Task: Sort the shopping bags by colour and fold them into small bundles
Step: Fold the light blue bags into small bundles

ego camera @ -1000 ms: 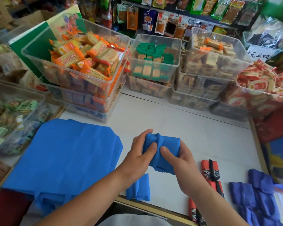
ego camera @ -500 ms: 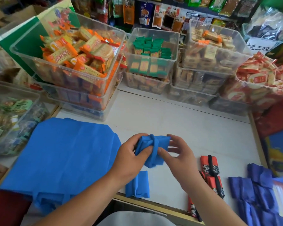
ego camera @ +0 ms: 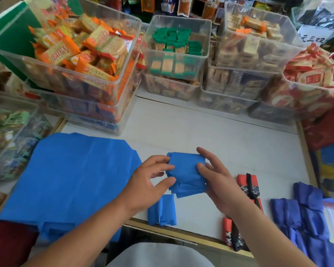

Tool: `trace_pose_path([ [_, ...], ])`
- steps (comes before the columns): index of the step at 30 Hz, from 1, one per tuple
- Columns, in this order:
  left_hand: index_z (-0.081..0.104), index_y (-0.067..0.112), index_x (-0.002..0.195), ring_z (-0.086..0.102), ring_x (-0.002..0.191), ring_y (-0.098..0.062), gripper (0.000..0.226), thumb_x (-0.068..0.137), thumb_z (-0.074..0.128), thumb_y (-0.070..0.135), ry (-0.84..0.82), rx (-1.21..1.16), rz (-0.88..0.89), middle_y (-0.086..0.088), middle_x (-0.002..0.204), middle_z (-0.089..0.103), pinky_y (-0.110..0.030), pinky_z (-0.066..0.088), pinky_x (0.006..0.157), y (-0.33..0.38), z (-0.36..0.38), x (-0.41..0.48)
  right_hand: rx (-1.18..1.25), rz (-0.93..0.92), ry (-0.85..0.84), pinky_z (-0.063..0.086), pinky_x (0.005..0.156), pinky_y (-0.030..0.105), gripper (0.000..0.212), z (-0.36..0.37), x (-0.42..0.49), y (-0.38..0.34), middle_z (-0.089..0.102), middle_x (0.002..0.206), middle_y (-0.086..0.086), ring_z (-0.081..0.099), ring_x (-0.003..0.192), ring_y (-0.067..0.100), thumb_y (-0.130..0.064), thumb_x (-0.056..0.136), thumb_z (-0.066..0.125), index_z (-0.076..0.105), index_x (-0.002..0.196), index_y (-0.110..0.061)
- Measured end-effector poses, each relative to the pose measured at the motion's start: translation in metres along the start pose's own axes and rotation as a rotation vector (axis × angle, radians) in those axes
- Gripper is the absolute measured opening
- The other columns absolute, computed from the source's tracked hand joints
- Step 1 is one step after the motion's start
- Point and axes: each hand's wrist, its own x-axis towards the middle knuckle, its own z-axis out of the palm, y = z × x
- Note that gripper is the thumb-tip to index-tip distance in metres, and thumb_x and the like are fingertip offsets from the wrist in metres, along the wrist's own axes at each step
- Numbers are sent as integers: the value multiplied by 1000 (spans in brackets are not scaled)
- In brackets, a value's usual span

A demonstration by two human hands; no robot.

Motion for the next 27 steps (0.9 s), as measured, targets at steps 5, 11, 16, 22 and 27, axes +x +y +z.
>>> trace_pose_path([
  [5, 77, 33, 111, 56, 123, -10, 35, 78, 89, 29, -1, 138, 77, 24, 128, 51, -16, 46, 98, 8, -4, 8, -76, -71, -124, 57, 94, 48, 66, -5, -2, 4, 62, 138, 5, 66, 118, 37, -4, 80, 83, 58, 139, -22],
  [11, 76, 28, 109, 56, 117, -3, 28, 82, 84, 33, 43, 436, 223, 10, 132, 57, -13, 42, 97, 8, 5, 9, -225, -175, 48, 60, 91, 47, 63, 8, -5, 3, 62, 133, -4, 71, 107, 27, -8, 79, 85, 60, 132, -30],
  [16, 74, 18, 99, 61, 110, -9, 17, 87, 74, 31, 124, 522, 354, 6, 112, 71, -19, 46, 93, 15, 16, 6, -266, -212, 99, 62, 87, 42, 58, 11, -7, 4, 65, 129, -6, 72, 102, 22, -24, 79, 86, 61, 130, -33],
  [22, 76, 25, 97, 67, 105, 0, 10, 90, 77, 18, 151, 151, 62, 20, 110, 71, -16, 50, 93, 21, 18, -3, -294, -183, 59, 61, 89, 45, 57, 9, -5, 7, 60, 136, -12, 71, 106, 19, -36, 70, 88, 66, 122, -31],
  [27, 74, 23, 95, 70, 101, -2, 8, 94, 73, 15, 55, 45, -48, 19, 103, 75, -24, 55, 92, 19, 17, -3, -369, -148, -76, 60, 92, 48, 53, -3, -3, -2, 63, 129, -3, 67, 114, 25, -29, 72, 91, 72, 121, -34],
])
